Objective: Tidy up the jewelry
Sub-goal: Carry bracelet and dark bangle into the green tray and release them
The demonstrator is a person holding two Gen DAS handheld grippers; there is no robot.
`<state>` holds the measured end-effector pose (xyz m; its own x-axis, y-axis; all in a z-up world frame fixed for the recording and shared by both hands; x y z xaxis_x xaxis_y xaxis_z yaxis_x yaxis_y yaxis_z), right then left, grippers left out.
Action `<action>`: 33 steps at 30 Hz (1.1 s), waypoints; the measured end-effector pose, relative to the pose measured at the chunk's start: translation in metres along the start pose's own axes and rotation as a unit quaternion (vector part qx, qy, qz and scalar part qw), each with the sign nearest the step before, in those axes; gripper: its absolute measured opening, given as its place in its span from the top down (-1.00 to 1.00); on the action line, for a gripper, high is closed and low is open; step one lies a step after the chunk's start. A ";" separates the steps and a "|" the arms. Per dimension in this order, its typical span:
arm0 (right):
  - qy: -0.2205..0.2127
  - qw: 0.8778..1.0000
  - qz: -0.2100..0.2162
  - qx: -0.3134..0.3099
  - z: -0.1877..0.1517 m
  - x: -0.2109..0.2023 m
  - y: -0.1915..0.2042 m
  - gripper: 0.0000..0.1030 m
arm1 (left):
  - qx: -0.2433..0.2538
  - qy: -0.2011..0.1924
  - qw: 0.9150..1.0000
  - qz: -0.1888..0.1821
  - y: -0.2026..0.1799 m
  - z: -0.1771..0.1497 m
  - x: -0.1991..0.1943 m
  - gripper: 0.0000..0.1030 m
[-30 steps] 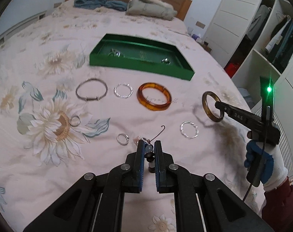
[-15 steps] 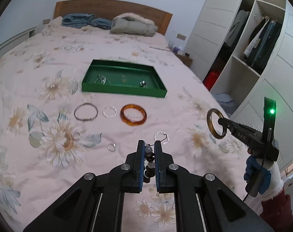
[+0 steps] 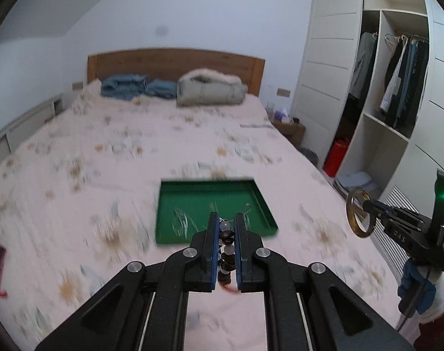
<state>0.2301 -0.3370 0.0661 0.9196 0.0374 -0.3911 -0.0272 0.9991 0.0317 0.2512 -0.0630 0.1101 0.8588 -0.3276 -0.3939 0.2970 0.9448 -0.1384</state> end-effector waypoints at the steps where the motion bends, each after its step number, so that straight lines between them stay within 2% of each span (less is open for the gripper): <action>1: -0.005 1.000 0.001 0.000 0.012 0.005 0.002 0.84 | 0.002 -0.001 1.000 0.001 0.001 0.011 0.007 0.82; 7: -0.029 0.999 0.002 0.015 0.068 0.042 0.009 0.84 | -0.001 -0.004 1.000 0.021 0.010 0.062 0.062 0.82; 11: -0.030 0.999 -0.005 0.025 0.078 0.081 0.009 0.84 | 0.001 0.010 0.999 0.031 0.018 0.063 0.109 0.82; 15: 0.004 1.000 -0.006 0.030 0.058 0.146 0.009 0.84 | 0.009 0.046 0.998 0.042 0.029 0.042 0.175 0.82; 23: 0.087 0.996 0.012 0.036 -0.011 0.273 0.021 0.84 | 0.005 0.115 0.992 0.053 0.045 -0.011 0.296 0.82; 27: 0.120 0.992 0.023 0.034 -0.039 0.314 0.033 0.84 | 0.004 0.141 0.989 0.054 0.050 -0.037 0.333 0.82; 33: 0.179 0.984 0.005 -0.010 -0.066 0.347 0.048 0.84 | -0.004 0.175 0.980 0.098 0.088 -0.066 0.359 0.82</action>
<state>0.5223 -0.2751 -0.1291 0.7216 0.0488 -0.6906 -0.0471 0.9987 0.0213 0.5581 -0.0976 -0.1035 0.7025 -0.1222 -0.7011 0.1365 0.9900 -0.0358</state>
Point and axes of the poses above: each gripper's, at about its wrist camera, not at the fingertips, and x roughly the way its jaws point, y to its left, z to its top, the point moved 3 cm from there along x, roughly the way its jaws point, and after that the axes turned 10 degrees about -y, right-handed, at the moved point
